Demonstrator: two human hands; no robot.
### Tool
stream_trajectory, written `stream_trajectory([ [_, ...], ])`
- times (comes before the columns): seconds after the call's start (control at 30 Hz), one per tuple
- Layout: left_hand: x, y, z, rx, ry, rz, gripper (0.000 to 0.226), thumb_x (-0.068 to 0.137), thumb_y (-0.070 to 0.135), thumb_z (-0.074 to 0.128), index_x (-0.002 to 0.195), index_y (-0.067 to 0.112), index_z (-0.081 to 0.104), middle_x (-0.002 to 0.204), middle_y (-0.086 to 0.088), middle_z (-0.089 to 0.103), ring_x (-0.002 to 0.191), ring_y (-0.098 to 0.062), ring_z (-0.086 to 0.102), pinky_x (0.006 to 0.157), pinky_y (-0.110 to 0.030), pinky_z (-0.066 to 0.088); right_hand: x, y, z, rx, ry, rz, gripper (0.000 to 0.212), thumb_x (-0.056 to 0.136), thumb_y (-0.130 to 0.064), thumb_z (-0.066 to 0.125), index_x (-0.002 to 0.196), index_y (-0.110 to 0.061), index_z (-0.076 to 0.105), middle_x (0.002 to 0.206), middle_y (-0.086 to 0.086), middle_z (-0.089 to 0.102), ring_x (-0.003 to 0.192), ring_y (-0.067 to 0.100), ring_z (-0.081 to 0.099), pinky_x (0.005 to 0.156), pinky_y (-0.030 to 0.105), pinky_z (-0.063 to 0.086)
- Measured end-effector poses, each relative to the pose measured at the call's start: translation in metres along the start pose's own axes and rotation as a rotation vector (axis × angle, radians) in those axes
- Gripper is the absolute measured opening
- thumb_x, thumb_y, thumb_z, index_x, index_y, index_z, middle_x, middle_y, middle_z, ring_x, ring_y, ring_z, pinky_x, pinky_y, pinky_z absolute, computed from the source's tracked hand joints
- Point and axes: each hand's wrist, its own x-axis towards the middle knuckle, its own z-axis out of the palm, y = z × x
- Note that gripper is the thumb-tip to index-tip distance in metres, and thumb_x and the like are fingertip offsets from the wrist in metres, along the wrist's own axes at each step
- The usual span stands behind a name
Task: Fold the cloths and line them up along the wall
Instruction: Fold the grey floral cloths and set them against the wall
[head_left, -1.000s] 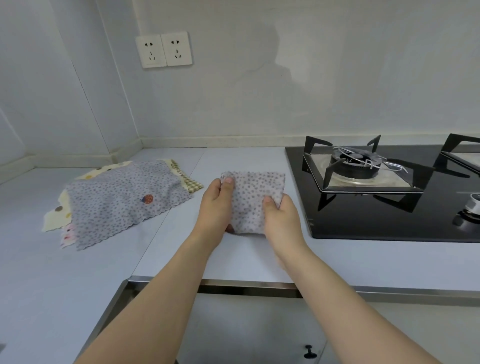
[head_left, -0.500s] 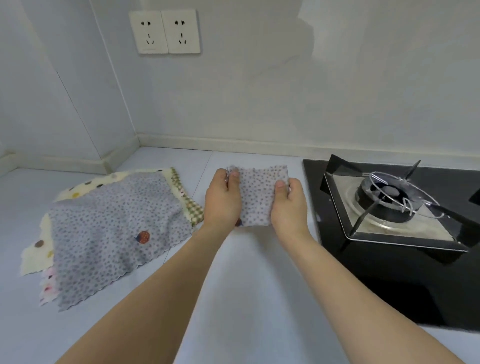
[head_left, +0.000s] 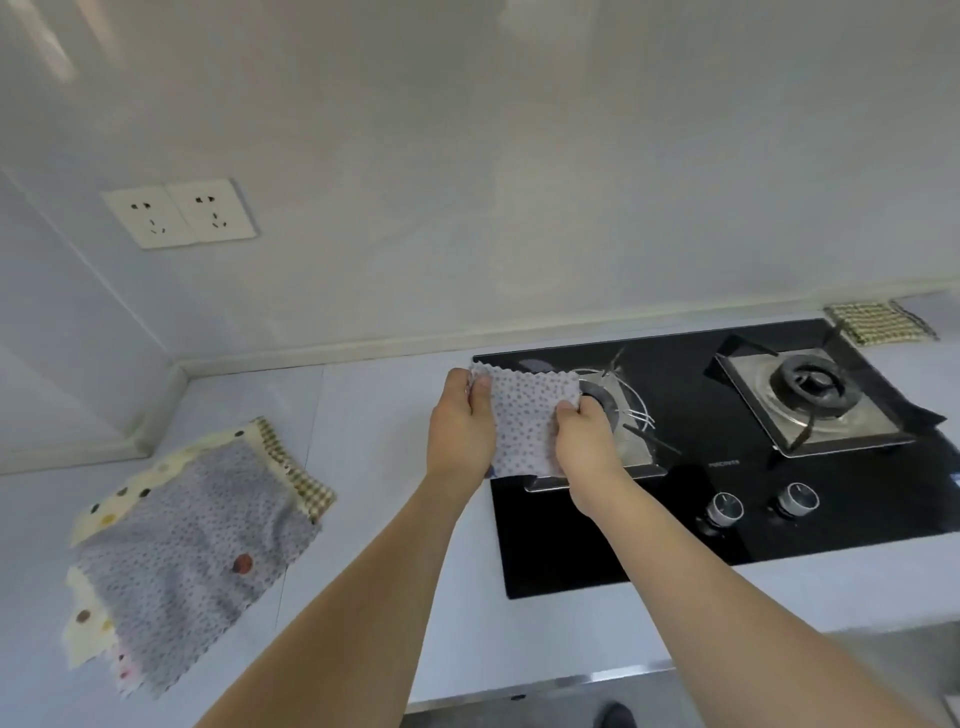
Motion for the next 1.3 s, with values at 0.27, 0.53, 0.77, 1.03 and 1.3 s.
stream_trajectory([
  [0.27,-0.009,0.068,0.143,-0.051,-0.068,-0.029,0.03,0.102,0.039,0.037,0.094,0.012,0.047,0.077,-0.002,0.052,0.067,-0.012,0.048,0.058,-0.027,0.045,0.06,-0.024,-0.151,0.016,-0.016,0.054,0.026,0.102,-0.019,0.034,0.12,-0.01,0.05,0.113,0.006,0.06,0.099,0.019,0.06,0.07,0.03,0.05],
  [0.53,-0.006,0.122,0.244,-0.01,-0.091,-0.057,0.028,0.103,0.039,0.034,0.098,0.014,0.045,0.075,0.0,0.048,0.064,-0.014,0.049,0.039,-0.022,0.046,0.121,-0.043,-0.253,0.016,-0.044,0.127,0.032,0.103,-0.03,0.035,0.121,-0.011,0.053,0.109,0.003,0.059,0.091,0.014,0.055,0.069,0.028,0.042],
  [0.77,0.023,0.148,0.344,0.008,-0.215,-0.097,0.024,0.102,0.04,0.037,0.082,0.028,0.04,0.077,0.007,0.044,0.068,-0.012,0.047,0.068,-0.039,0.055,0.179,-0.046,-0.333,0.046,0.057,0.136,0.026,0.1,-0.03,0.042,0.109,-0.011,0.057,0.111,0.008,0.063,0.103,0.025,0.062,0.095,0.047,0.051],
  [1.03,0.024,0.205,0.478,-0.013,-0.343,-0.169,0.022,0.103,0.034,0.036,0.105,0.019,0.052,0.086,0.01,0.045,0.081,-0.01,0.053,0.072,-0.029,0.054,0.255,-0.051,-0.473,0.029,0.063,0.109,0.025,0.1,-0.028,0.041,0.096,-0.009,0.056,0.103,0.011,0.062,0.095,0.024,0.061,0.08,0.037,0.051],
  [1.3,0.031,0.241,0.595,0.142,-0.446,-0.117,0.017,0.1,0.026,0.041,0.1,0.016,0.055,0.091,0.003,0.06,0.086,-0.017,0.059,0.065,-0.029,0.051,0.317,-0.065,-0.59,0.011,0.073,0.123,0.03,0.101,-0.025,0.045,0.105,0.001,0.059,0.108,0.021,0.065,0.088,0.028,0.064,0.078,0.04,0.054],
])
